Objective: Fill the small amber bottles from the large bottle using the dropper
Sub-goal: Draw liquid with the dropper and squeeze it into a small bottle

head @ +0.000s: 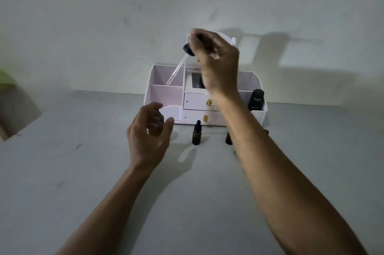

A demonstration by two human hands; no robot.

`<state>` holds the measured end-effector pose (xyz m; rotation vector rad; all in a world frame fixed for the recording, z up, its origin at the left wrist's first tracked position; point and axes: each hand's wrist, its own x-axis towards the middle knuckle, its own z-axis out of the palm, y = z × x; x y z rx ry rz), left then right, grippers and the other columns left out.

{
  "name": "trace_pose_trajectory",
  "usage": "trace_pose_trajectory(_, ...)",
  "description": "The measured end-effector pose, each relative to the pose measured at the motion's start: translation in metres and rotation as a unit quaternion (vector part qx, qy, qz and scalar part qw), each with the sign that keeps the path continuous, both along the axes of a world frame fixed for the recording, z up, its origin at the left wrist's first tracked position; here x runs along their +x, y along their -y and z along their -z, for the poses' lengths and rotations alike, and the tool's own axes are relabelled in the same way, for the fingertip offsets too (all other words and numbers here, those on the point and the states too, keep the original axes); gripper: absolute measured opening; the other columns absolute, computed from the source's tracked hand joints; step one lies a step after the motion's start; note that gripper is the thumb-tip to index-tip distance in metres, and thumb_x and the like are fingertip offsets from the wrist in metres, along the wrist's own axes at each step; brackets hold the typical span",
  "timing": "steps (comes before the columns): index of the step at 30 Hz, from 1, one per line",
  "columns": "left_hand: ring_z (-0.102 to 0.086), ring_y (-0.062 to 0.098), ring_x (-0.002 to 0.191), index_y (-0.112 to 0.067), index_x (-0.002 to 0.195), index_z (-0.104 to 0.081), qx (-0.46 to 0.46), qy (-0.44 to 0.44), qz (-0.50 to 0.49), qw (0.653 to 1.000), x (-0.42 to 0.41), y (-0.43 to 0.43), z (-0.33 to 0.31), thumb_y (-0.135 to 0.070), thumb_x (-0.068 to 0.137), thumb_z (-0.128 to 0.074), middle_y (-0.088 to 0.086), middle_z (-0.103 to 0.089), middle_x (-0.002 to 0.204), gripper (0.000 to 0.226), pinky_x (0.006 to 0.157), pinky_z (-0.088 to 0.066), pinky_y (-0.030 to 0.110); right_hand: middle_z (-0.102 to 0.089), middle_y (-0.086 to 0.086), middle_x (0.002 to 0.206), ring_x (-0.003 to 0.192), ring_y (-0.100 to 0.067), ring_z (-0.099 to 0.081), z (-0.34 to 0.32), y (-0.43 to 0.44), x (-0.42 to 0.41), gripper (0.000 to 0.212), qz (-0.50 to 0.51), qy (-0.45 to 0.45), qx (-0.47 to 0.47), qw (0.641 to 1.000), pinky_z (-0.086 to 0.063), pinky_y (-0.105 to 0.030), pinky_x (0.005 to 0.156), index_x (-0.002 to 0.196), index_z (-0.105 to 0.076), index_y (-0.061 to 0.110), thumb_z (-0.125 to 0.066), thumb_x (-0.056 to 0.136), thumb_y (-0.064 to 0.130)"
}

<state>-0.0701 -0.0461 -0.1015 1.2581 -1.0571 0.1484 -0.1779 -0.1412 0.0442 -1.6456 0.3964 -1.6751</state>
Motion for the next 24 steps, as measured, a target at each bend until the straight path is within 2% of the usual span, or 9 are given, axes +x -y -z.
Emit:
trace_pose_trajectory(2,-0.064,0.015,0.064,-0.018,0.101,-0.068,0.014,0.006,0.039,0.999,-0.022,0.005,-0.002,-0.019,0.083,-0.075,-0.002,-0.065,0.075,0.019,0.062,-0.051,0.025,-0.072,-0.005,0.078,0.068,-0.002,-0.069,-0.003,0.006,-0.024,0.006,0.015,-0.003,-0.004,1.000,-0.053,-0.018,0.069,0.094,-0.073,0.002,-0.069,0.091,0.003)
trace_pose_trajectory(5,-0.062,0.014,0.060,-0.017,0.093,-0.071,0.054,0.030,0.114,0.992,-0.053,0.016,0.002,-0.019,0.084,-0.074,-0.005,-0.064,0.067,0.010,0.059,-0.053,0.028,-0.074,-0.004,0.079,0.072,-0.007,-0.069,0.005,0.019,-0.060,0.007,0.047,-0.041,0.008,0.998,-0.056,-0.025,0.074,0.093,-0.075,0.002,-0.072,0.089,0.007)
trace_pose_trajectory(7,-0.064,0.013,0.063,-0.020,0.099,-0.070,0.113,0.031,0.166,0.979,-0.071,0.026,0.005,-0.022,0.085,-0.076,-0.005,-0.066,0.070,0.015,0.061,-0.056,0.026,-0.075,-0.001,0.082,0.075,-0.005,-0.068,0.017,0.029,-0.084,0.009,0.077,-0.080,0.022,0.994,-0.057,-0.027,0.079,0.095,-0.076,0.005,-0.073,0.089,0.011)
trace_pose_trajectory(9,-0.066,0.009,0.074,-0.024,0.108,-0.069,0.174,0.012,0.191,0.966,-0.085,0.038,0.010,-0.025,0.085,-0.077,-0.005,-0.069,0.083,0.024,0.066,-0.055,0.018,-0.074,0.004,0.083,0.075,0.000,-0.068,0.030,0.037,-0.102,0.009,0.094,-0.112,0.035,0.989,-0.057,-0.024,0.081,0.097,-0.076,0.010,-0.073,0.089,0.014)
trace_pose_trajectory(12,-0.065,0.005,0.091,-0.024,0.121,-0.066,0.217,-0.034,0.187,0.957,-0.099,0.059,0.021,-0.024,0.084,-0.078,-0.007,-0.069,0.101,0.038,0.075,-0.056,0.015,-0.075,0.007,0.088,0.082,0.001,-0.069,0.048,0.050,-0.121,0.011,0.110,-0.133,0.059,0.983,-0.056,-0.024,0.087,0.099,-0.076,0.014,-0.075,0.088,0.014)
trace_pose_trajectory(16,-0.062,0.006,0.099,-0.017,0.133,-0.061,0.240,-0.066,0.175,0.953,-0.105,0.083,0.031,-0.023,0.084,-0.079,-0.005,-0.066,0.118,0.053,0.078,-0.051,0.013,-0.075,0.002,0.096,0.086,0.002,-0.070,0.060,0.062,-0.136,0.022,0.125,-0.150,0.083,0.977,-0.056,-0.020,0.089,0.107,-0.075,0.011,-0.077,0.085,0.014)
trace_pose_trajectory(20,-0.063,0.009,0.101,-0.014,0.136,-0.060,0.250,-0.076,0.166,0.951,-0.108,0.100,0.033,-0.022,0.084,-0.079,0.000,-0.068,0.120,0.056,0.079,-0.049,0.013,-0.077,-0.003,0.089,0.079,-0.006,-0.071,0.063,0.072,-0.145,0.019,0.135,-0.165,0.097,0.972,-0.059,-0.029,0.088,0.101,-0.078,0.007,-0.079,0.084,0.015)
trace_pose_trajectory(24,-0.067,0.012,0.098,-0.016,0.134,-0.061,0.272,-0.082,0.177,0.942,-0.110,0.109,0.035,-0.026,0.082,-0.081,0.002,-0.071,0.117,0.056,0.089,-0.055,0.023,-0.077,-0.003,0.085,0.081,-0.013,-0.073,0.066,0.078,-0.147,0.016,0.139,-0.179,0.114,0.967,-0.061,-0.038,0.088,0.096,-0.078,0.010,-0.080,0.083,0.020)
